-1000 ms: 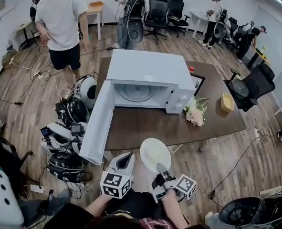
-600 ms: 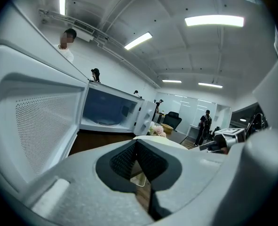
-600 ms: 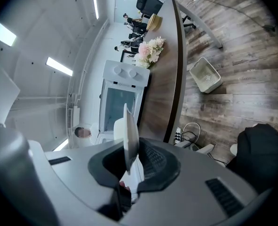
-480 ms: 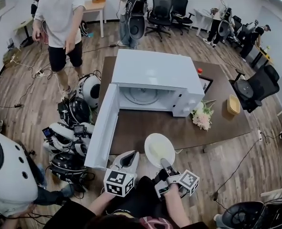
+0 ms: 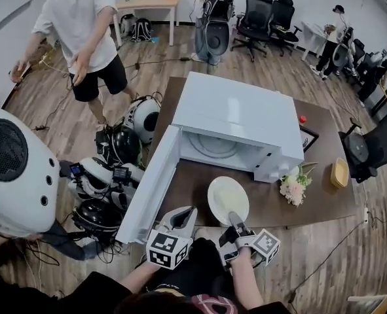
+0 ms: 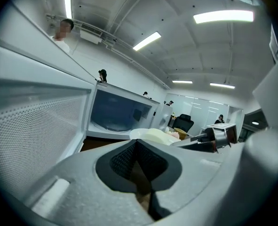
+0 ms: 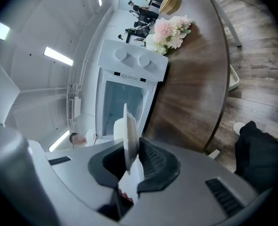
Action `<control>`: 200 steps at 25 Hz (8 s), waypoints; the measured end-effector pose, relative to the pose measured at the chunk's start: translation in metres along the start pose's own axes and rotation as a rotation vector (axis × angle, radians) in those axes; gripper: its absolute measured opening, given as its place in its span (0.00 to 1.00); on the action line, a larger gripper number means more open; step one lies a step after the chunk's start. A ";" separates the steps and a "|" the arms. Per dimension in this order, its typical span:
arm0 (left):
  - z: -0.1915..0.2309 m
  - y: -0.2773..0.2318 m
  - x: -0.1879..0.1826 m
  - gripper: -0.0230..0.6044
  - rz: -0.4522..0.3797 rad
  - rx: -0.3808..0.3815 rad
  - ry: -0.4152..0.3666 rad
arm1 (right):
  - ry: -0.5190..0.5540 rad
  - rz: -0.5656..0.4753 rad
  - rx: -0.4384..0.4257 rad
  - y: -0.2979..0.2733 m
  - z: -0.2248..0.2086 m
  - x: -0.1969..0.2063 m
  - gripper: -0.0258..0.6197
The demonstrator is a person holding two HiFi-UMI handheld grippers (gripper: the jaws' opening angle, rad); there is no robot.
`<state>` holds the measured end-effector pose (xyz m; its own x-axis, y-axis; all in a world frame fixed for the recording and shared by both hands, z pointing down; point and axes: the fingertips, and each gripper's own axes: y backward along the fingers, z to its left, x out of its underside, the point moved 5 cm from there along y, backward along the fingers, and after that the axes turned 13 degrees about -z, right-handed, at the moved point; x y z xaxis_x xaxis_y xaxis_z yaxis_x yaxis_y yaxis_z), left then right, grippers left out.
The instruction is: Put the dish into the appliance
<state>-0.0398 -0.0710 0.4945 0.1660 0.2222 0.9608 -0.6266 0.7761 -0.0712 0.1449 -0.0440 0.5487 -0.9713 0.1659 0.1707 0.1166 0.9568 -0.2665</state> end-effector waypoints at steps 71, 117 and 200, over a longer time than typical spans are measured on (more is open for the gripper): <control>0.070 -0.083 -0.019 0.05 -0.014 -0.315 0.033 | -0.016 0.085 0.169 -0.226 0.026 -0.042 0.11; 0.072 -0.093 -0.017 0.05 0.015 -0.309 0.019 | 0.041 0.052 0.117 -0.274 0.036 -0.035 0.11; 0.074 -0.111 -0.024 0.05 -0.013 -0.241 0.004 | 1.218 0.374 -0.040 -0.247 0.048 -0.005 0.52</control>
<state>-0.0307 -0.2057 0.4995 0.1761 0.2134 0.9610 -0.4249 0.8971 -0.1214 0.1108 -0.2930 0.5680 -0.0623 0.5166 0.8539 0.3671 0.8075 -0.4617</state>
